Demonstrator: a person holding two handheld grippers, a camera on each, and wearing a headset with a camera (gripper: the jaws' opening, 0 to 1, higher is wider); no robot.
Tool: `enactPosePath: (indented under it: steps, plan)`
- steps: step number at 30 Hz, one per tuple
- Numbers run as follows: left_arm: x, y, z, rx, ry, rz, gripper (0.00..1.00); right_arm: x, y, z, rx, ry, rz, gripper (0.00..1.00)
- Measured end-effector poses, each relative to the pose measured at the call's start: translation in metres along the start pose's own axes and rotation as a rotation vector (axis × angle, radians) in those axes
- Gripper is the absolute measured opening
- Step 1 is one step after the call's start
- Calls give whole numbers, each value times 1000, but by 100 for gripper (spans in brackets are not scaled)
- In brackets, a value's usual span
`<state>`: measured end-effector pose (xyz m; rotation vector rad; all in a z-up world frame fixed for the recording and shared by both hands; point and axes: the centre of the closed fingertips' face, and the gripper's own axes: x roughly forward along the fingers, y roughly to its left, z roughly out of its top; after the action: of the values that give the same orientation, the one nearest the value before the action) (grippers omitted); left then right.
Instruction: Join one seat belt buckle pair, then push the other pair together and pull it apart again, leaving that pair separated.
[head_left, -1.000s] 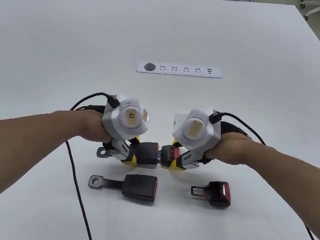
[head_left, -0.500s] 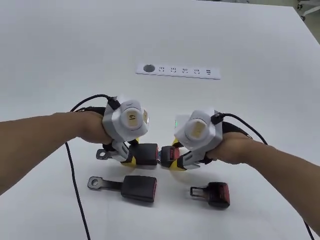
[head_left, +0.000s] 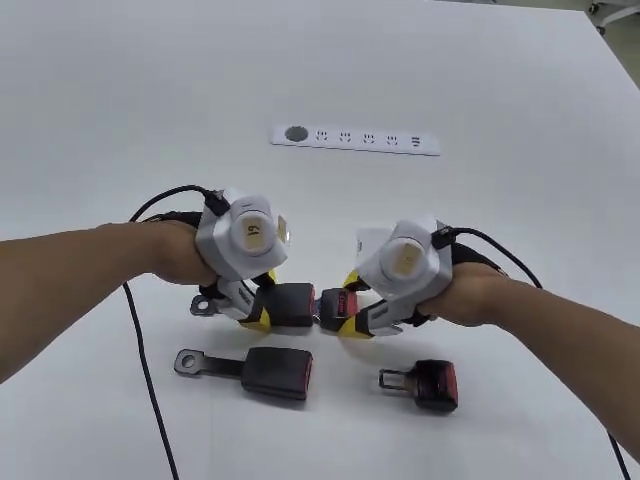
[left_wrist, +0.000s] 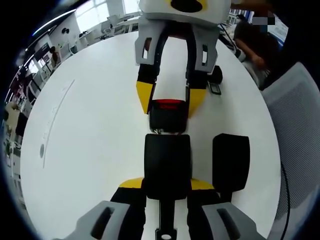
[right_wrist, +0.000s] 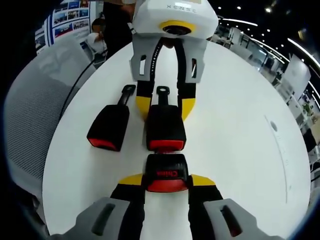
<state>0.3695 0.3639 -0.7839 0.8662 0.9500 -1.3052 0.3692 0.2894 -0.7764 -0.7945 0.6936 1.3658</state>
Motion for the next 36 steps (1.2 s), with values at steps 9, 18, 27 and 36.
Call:
enactPosePath:
  steps: [9, 18, 27, 36]
  plan:
    - [0, -2, 2, -4, 3, 3, 33, 2, 0, -1, -13, 22, -1, 31]
    - [-1, -1, 0, -23, 15, 21, 34, -1, 1, -2, -27, 33, -4, 32]
    - [-4, -3, -4, -28, 29, 54, 37, -10, -1, -9, -4, 36, -28, 37]
    - [-17, -9, -4, -49, 13, 75, 38, -27, -1, -11, 44, 11, -58, 42]
